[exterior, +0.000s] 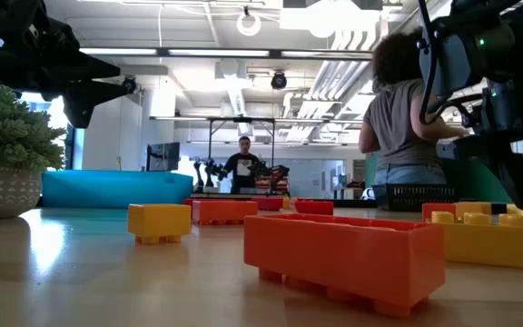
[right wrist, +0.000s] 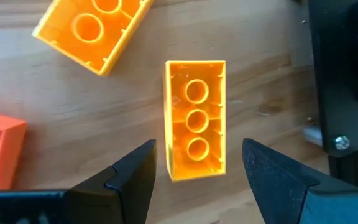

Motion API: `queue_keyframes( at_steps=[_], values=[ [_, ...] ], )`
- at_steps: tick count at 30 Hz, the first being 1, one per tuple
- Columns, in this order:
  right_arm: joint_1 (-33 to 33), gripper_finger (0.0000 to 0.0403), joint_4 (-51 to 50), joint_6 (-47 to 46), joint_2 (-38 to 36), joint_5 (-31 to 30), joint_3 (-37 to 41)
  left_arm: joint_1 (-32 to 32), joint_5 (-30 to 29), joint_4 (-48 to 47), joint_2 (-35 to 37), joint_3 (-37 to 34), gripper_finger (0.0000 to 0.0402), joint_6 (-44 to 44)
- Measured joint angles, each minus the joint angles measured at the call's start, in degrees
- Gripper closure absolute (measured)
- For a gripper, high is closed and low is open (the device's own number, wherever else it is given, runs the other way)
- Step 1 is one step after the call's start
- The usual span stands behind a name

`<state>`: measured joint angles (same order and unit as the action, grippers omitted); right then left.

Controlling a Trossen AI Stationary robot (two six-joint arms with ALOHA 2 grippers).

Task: Sort & place blocks by color
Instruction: Put the yellow game piece into the black bin

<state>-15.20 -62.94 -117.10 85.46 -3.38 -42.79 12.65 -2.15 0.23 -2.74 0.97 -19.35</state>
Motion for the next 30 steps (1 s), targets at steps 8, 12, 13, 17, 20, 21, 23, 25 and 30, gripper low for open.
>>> queue_keyframes(
  at_steps=[8, 12, 13, 17, 20, 21, 23, 25, 30],
  values=[
    [-0.20, 0.0178, 3.62, -1.40, 0.44, -0.87, 3.31, 0.00, 0.00, 0.00, 0.02, -0.01, 0.0232, 0.00],
    [-0.23, 0.0178, 7.16, -1.49, 0.20, -0.87, 5.33, -0.01, 0.00, 0.02, 0.02, -0.01, 0.0232, 0.00],
    [-0.23, 0.0178, 7.51, -1.50, 0.19, -0.93, 5.51, 0.00, 0.00, 0.00, 0.01, -0.01, 0.0232, 0.00],
    [-0.17, 0.0192, 7.79, -1.53, 0.21, -0.66, 5.58, -0.01, 0.00, 0.01, 0.02, 0.01, 0.0232, 0.00],
    [-0.11, 0.0230, 8.32, -1.41, 0.25, 0.09, 5.58, -0.01, 0.00, 0.00, 0.02, 0.01, 0.0232, 0.00],
    [-0.11, 0.0246, 8.42, -1.40, 0.25, 0.09, 5.58, -0.01, 0.00, 0.00, 0.02, -0.01, 0.0232, -0.02],
    [-0.11, 0.0279, 8.32, -1.21, 0.25, 0.27, 5.48, -0.01, 0.00, 0.01, 0.01, -0.01, 0.0232, -1.14],
    [-0.11, 0.0290, 7.94, -1.06, 0.31, 0.62, 5.00, 0.01, -0.02, 0.00, 0.02, 0.01, 0.0232, -3.23],
    [-0.18, 0.0290, 5.53, -0.93, 0.57, 2.44, 2.95, 0.00, 0.00, 0.00, 0.02, -0.02, 0.0232, -4.50]
  ],
)
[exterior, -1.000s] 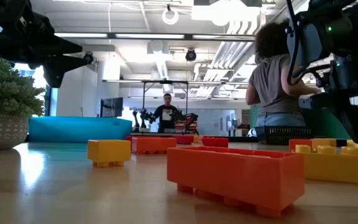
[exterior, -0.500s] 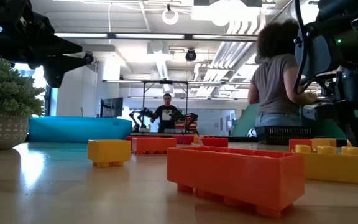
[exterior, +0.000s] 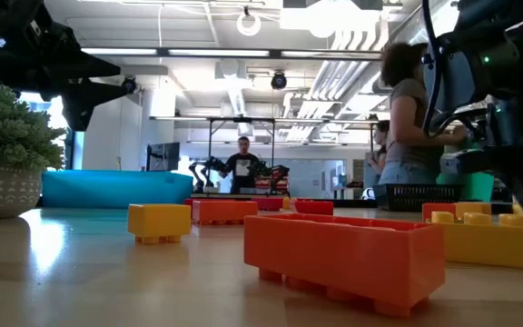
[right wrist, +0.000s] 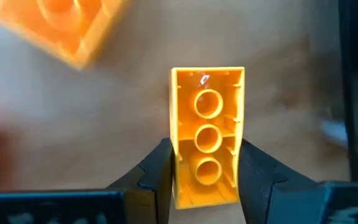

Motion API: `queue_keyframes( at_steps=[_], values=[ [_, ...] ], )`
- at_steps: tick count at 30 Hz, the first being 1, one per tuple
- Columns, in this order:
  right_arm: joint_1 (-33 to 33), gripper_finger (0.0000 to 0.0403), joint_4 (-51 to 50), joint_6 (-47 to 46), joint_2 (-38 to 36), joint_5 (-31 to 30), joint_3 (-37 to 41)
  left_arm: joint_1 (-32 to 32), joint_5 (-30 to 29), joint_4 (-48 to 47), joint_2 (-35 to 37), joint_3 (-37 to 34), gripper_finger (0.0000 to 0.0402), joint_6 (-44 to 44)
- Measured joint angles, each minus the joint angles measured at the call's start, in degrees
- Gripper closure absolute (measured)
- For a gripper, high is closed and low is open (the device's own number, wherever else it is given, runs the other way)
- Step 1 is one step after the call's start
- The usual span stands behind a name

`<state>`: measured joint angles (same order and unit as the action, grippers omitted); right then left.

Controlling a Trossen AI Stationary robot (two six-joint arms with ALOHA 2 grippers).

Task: Sort & place blocks by color
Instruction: Put the yellow game piece into the black bin

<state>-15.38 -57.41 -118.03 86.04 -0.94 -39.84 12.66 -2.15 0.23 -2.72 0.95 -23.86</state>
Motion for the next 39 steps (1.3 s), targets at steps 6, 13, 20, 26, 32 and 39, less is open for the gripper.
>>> queue_keyframes(
  at_steps=[6, 13, 20, 26, 32, 39],
  values=[
    [-0.04, 0.0290, -1.46, -0.31, -0.02, -0.52, -3.35, 0.00, 0.00, -0.01, 0.00, 0.01, 0.0232, -0.02],
    [-0.04, 0.0290, -8.07, -1.55, -0.07, -4.64, -11.16, 0.01, 0.00, -0.02, -0.02, 0.02, 0.0232, -2.93],
    [1.03, 0.0290, -18.25, -1.52, -0.11, -13.23, -21.15, -0.01, 0.02, -0.02, 0.00, 0.02, 0.0232, -2.97],
    [4.65, 0.0290, -25.03, 2.10, -0.15, -20.31, -26.74, 0.01, 0.00, -0.02, 0.00, 0.02, 0.0232, -2.99],
    [11.80, 0.0290, -26.14, 13.39, -0.17, -23.33, -28.84, 0.00, 0.00, -0.02, 0.00, 0.00, 0.0232, -2.99],
    [22.86, 0.0289, -25.36, 31.44, -0.20, -25.78, -29.19, 0.01, 0.00, 0.00, 0.00, 0.02, 0.0232, -3.21]
  ],
)
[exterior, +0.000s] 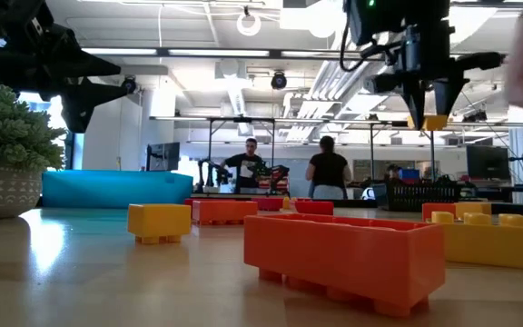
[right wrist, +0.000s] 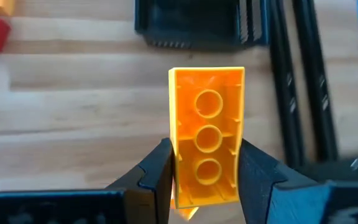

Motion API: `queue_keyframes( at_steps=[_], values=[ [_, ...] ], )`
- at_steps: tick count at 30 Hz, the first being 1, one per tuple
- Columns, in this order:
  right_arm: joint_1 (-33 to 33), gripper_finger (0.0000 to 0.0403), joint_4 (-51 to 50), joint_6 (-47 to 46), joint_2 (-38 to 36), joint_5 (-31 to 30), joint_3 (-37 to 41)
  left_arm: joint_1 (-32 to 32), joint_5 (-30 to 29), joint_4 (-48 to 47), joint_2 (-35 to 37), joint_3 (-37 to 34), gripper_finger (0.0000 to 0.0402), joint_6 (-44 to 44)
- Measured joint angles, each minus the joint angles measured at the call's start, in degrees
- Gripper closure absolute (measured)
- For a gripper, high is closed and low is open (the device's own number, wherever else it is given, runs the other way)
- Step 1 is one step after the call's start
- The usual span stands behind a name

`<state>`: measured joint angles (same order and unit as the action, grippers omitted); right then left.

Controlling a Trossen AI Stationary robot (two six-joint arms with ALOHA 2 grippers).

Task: Sort & place blocks by color
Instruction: Put the yellow game piece into the black bin

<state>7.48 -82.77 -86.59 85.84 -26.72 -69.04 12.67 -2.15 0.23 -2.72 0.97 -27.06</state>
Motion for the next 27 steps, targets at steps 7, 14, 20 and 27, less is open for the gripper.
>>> queue_keyframes(
  at_steps=[7, 14, 20, 27],
  values=[
    [13.85, 0.0287, 5.59, 24.60, 0.00, -0.41, 0.00, -0.02, -0.72, 0.11, 0.00, 0.00, 0.0232, -5.92],
    [26.26, 0.0286, 15.92, 47.50, 0.00, 0.89, 0.00, -0.02, -5.67, 7.88, -0.02, -0.02, 0.0232, -11.32],
    [34.11, 0.0286, 25.94, 63.64, 0.02, 3.70, 0.70, 0.00, -9.89, 13.57, -0.02, 1.35, 0.0232, -8.46],
    [39.57, 0.0286, 31.63, 71.76, 0.04, 7.32, 4.42, 0.00, -14.86, 13.55, -1.99, 8.40, 0.0232, 2.33]
  ],
)
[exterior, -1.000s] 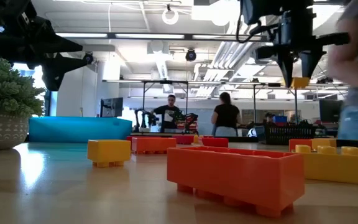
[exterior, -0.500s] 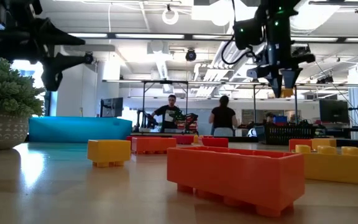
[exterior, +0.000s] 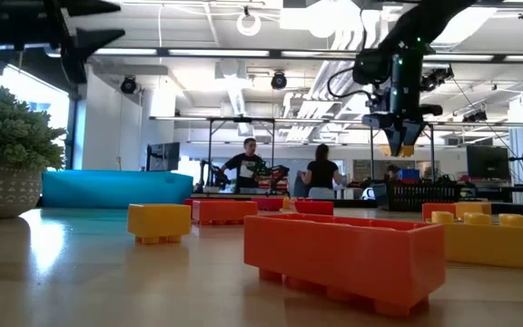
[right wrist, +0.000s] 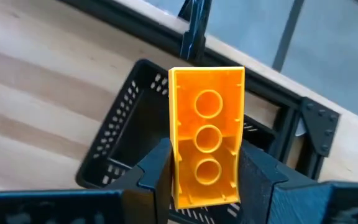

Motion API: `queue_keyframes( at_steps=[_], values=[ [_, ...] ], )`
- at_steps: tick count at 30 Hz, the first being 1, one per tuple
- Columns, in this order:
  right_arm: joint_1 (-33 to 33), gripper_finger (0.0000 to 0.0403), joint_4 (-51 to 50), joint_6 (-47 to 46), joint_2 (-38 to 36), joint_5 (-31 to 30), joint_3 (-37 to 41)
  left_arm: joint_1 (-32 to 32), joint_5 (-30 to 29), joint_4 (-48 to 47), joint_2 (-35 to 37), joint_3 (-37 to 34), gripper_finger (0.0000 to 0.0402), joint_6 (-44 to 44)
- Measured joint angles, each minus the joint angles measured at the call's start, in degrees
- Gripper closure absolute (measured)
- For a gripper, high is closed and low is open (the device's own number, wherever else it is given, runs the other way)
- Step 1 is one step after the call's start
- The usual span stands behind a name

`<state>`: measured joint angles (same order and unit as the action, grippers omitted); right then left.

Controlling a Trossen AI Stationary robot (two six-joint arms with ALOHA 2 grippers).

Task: Sort & place blocks by color
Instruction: Put the yellow game piece into the black bin

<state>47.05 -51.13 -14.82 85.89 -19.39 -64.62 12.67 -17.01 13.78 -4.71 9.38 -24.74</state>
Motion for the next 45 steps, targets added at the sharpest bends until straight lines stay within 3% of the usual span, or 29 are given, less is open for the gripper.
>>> queue_keyframes(
  at_steps=[10, 22, 29, 39, 45],
  values=[
    [3.26, 0.0286, 1.91, 8.26, 0.02, 3.55, 6.01, 0.00, -1.69, -0.68, -14.02, 9.83, 0.0232, 10.02],
    [5.09, 0.0286, 5.40, 9.96, 0.45, 3.81, 9.33, 0.07, -0.71, -0.72, -39.41, 17.85, 0.0232, 11.98],
    [5.09, 0.0286, 5.53, 9.92, 5.28, 6.05, 9.33, 0.07, 0.34, -3.94, -50.10, 21.57, 0.0232, 11.94],
    [5.07, 0.0284, 5.68, 9.33, 9.01, 3.34, 9.33, 0.07, 5.65, -5.88, -59.71, 24.56, 0.0232, 11.92],
    [5.09, 0.0253, 6.65, 9.37, 9.01, 3.32, 9.28, 0.07, 7.38, -6.08, -62.27, 24.60, 0.0232, 11.92]
  ],
)
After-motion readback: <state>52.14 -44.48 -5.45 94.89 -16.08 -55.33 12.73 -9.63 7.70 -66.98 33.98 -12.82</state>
